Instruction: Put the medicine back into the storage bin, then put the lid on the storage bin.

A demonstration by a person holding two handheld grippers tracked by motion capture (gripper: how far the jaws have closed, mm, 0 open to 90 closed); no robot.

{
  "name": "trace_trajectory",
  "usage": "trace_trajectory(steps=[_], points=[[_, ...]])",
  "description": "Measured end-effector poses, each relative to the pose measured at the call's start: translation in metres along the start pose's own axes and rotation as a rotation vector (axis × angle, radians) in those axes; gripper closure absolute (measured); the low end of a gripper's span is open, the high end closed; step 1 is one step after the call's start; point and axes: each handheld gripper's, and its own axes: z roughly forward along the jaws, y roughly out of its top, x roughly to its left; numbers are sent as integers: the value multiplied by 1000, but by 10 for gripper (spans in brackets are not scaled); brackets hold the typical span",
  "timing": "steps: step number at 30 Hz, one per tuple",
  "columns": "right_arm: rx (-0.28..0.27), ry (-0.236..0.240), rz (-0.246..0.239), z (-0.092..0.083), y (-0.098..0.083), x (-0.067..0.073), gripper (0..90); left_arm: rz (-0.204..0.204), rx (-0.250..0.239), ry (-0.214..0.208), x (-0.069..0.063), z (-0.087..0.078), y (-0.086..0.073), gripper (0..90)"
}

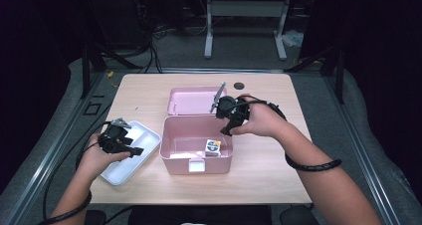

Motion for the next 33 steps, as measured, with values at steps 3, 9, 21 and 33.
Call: trace_trajectory(steps=[3,9,21,33], points=[[-5,-8,8,-1,-5,-1,432,4,14,2,6,-3,-1,435],[-10,-26,41,-2,-16,-3,432,-18,14,0,15,-9,-4,468],[-8,-39,113,2,-46,-8,432,-35,25,-2,26,-15,-8,536],[-41,-42,239,15,-84,-13,432,-47,94,10,36,-18,-10,596]])
